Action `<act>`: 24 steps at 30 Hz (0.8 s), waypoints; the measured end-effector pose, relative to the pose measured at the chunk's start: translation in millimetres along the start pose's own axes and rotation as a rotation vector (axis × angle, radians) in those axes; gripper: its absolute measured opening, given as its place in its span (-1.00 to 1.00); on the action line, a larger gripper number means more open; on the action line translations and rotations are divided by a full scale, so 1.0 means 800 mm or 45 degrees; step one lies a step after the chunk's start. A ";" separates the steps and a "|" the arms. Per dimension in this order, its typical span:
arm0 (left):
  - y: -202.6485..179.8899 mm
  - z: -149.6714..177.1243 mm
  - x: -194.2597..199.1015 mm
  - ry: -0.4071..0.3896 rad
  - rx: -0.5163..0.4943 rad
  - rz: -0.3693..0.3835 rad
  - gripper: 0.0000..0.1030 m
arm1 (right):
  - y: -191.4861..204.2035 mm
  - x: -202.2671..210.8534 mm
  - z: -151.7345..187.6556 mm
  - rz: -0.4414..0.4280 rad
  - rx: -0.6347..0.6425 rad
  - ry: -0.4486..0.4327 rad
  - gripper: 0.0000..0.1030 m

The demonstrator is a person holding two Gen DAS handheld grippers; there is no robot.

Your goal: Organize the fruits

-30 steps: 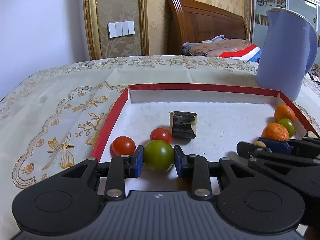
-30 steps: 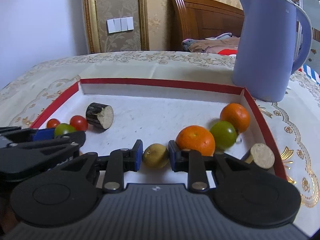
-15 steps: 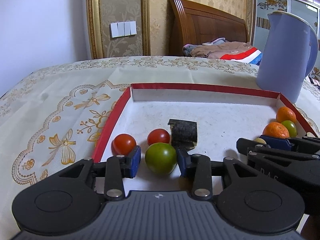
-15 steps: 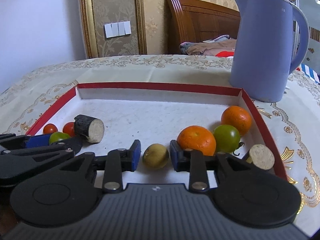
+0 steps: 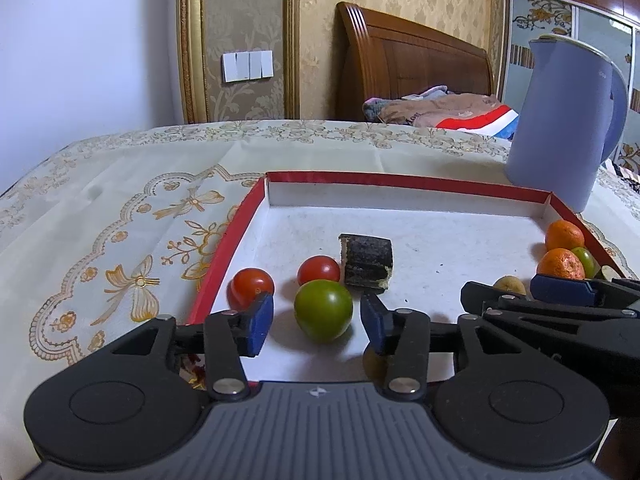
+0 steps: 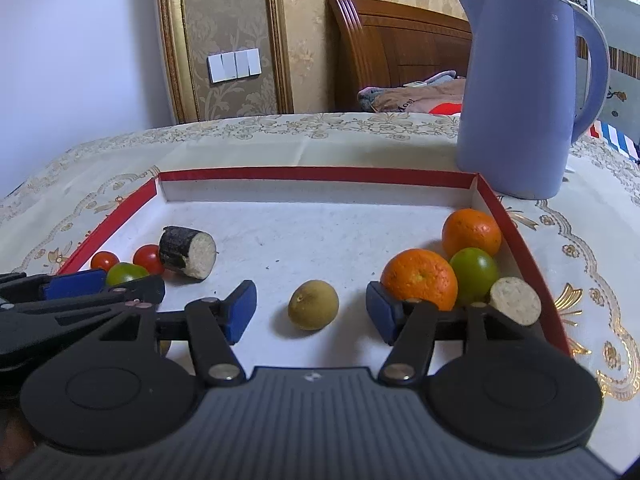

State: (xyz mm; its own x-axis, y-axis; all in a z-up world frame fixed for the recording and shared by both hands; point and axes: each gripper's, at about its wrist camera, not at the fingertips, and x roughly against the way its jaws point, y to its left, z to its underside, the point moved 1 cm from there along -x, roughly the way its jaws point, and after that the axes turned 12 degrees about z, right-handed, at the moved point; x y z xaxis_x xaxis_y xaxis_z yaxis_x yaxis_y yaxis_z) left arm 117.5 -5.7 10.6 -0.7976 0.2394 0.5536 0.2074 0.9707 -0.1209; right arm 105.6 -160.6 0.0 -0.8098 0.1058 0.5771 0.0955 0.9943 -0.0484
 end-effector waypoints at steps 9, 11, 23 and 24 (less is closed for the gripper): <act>0.005 0.006 0.017 -0.030 0.028 0.006 0.02 | -0.003 0.012 0.004 -0.022 0.002 -0.037 0.29; 0.008 0.009 0.026 -0.046 0.036 0.016 0.03 | -0.007 0.021 0.004 -0.047 -0.014 -0.059 0.45; 0.005 0.029 0.072 -0.135 0.013 0.044 0.32 | -0.020 0.069 0.023 0.021 -0.032 -0.176 0.68; 0.004 0.031 0.076 -0.141 0.015 0.045 0.41 | -0.024 0.071 0.025 0.024 -0.045 -0.166 0.68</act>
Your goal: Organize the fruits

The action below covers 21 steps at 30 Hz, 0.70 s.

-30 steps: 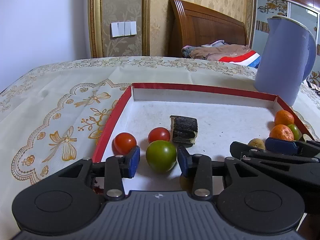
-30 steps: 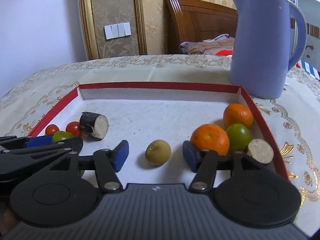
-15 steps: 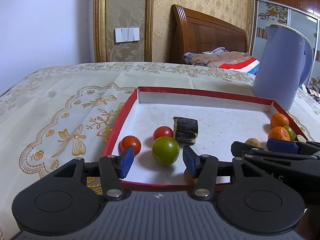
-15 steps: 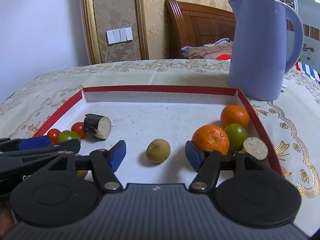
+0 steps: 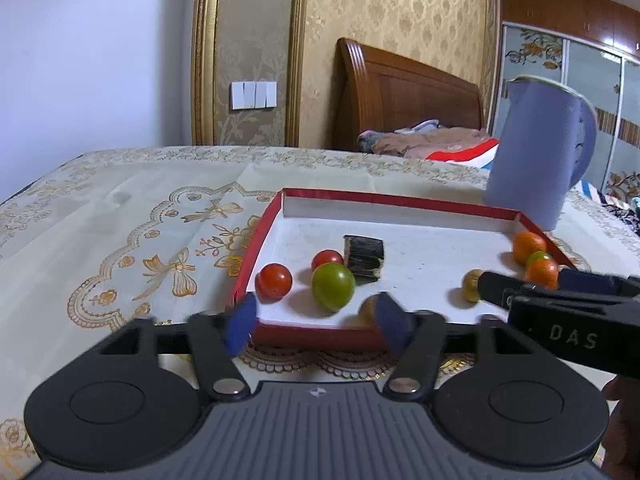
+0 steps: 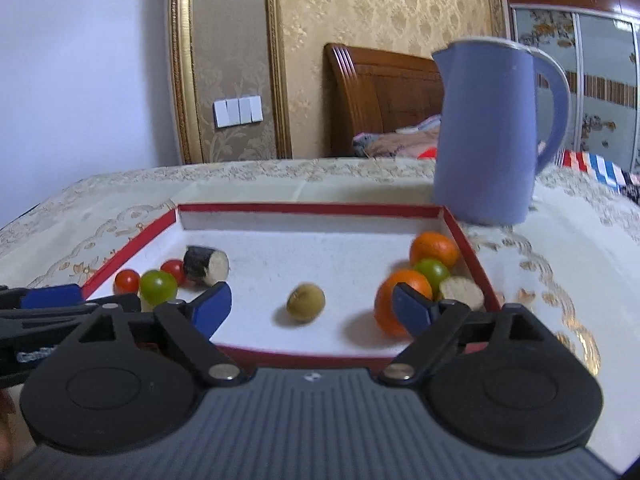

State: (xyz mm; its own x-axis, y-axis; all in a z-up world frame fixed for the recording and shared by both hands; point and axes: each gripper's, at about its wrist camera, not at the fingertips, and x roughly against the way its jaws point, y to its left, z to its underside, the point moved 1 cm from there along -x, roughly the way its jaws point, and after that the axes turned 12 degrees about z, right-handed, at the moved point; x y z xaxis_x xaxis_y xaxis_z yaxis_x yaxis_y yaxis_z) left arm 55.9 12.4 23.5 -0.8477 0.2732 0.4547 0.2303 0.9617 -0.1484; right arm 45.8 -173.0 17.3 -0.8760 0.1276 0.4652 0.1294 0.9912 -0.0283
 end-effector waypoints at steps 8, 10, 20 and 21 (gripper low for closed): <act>-0.004 0.013 0.012 0.043 0.004 0.046 0.41 | -0.019 0.019 0.015 -0.010 -0.047 0.055 0.74; -0.004 0.015 0.012 0.052 0.007 0.053 0.41 | -0.018 0.021 0.019 -0.011 -0.031 0.063 0.78; -0.008 0.021 0.015 0.061 -0.009 0.046 0.41 | -0.016 0.023 0.025 -0.008 -0.028 0.096 0.81; -0.009 0.021 0.015 0.060 -0.018 0.043 0.41 | -0.016 0.024 0.025 -0.007 -0.025 0.094 0.83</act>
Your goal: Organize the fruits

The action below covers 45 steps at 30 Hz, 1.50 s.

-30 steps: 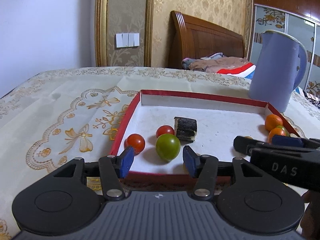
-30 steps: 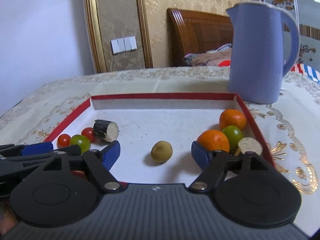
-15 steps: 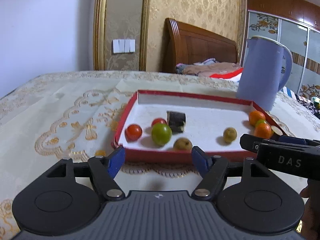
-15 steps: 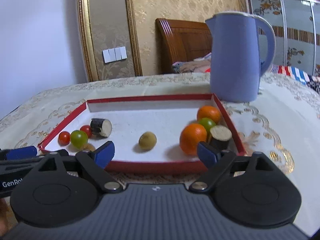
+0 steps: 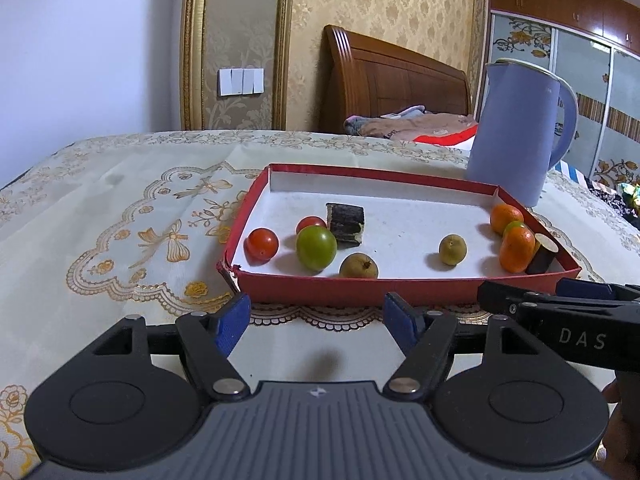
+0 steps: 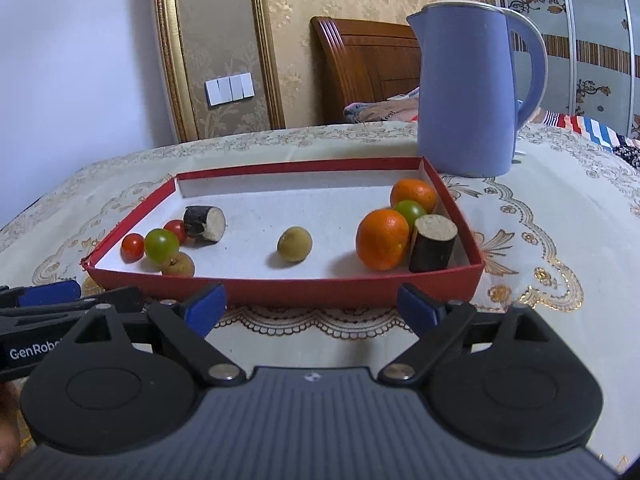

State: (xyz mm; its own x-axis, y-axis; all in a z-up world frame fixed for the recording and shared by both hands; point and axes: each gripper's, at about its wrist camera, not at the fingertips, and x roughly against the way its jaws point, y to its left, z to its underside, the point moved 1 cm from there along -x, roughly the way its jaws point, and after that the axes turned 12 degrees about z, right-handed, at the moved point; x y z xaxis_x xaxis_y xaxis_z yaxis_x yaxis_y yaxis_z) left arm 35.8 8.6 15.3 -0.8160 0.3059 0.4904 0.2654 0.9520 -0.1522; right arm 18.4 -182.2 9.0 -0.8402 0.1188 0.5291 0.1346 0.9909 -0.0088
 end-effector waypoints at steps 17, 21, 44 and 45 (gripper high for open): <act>-0.006 0.002 0.000 0.002 -0.030 -0.009 0.41 | -0.005 0.001 0.004 0.017 -0.044 0.025 0.87; -0.006 0.002 0.000 0.000 -0.031 -0.013 0.41 | -0.006 -0.001 0.004 0.021 -0.048 0.034 0.89; 0.001 0.004 -0.002 0.012 -0.004 -0.042 0.41 | -0.007 -0.008 0.006 0.045 -0.052 0.065 0.97; 0.000 0.004 -0.001 0.011 -0.002 -0.042 0.41 | -0.007 -0.008 0.006 0.045 -0.053 0.066 0.97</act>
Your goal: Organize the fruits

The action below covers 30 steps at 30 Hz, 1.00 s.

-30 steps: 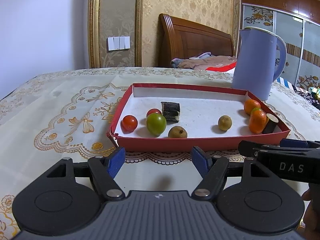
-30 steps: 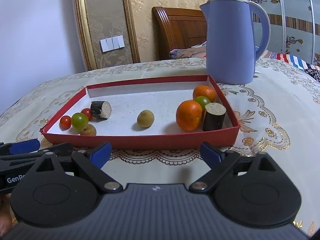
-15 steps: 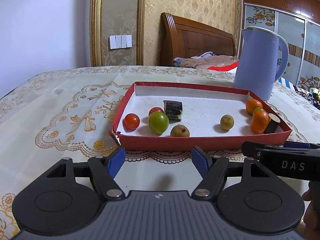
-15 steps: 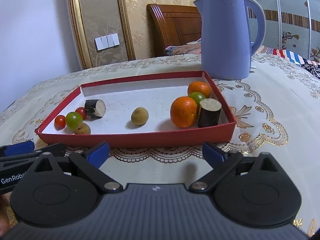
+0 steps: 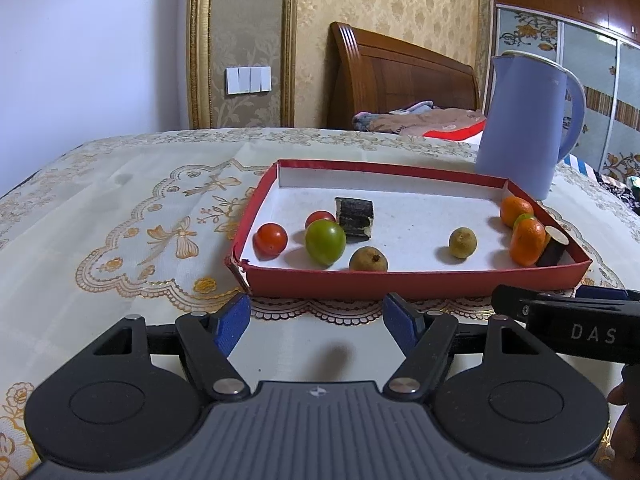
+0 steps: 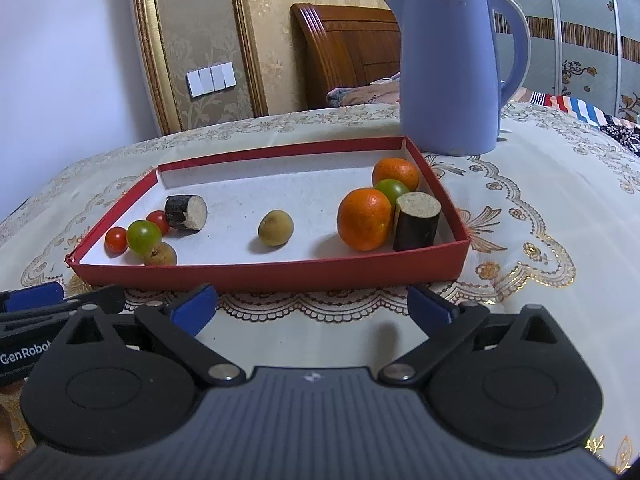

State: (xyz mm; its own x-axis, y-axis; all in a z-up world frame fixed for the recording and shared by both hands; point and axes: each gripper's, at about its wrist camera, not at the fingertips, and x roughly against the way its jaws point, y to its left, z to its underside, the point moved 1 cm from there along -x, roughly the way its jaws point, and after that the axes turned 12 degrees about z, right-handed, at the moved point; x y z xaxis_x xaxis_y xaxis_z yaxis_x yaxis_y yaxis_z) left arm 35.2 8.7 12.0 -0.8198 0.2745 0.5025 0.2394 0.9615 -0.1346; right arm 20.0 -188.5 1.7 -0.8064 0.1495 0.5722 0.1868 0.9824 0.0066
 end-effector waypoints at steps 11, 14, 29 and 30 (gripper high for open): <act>-0.001 0.000 0.000 0.003 -0.008 0.008 0.41 | -0.001 -0.001 0.000 0.001 -0.003 0.000 1.00; -0.001 0.000 0.000 0.003 -0.007 0.012 0.41 | -0.001 -0.001 0.000 0.001 -0.003 0.000 1.00; -0.001 0.000 0.000 0.004 -0.011 0.008 0.41 | -0.001 -0.001 0.000 0.001 -0.004 -0.001 1.00; -0.001 0.000 0.001 0.003 -0.013 0.009 0.41 | -0.001 -0.001 0.000 0.001 -0.004 -0.001 1.00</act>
State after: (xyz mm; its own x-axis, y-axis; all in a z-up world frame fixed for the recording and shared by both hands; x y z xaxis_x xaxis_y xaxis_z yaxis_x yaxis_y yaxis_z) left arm 34.5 7.9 12.5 -0.8169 0.2814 0.5035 0.2508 0.9594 -0.1293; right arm 20.5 -189.4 1.1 -0.8069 0.1503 0.5713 0.1893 0.9819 0.0091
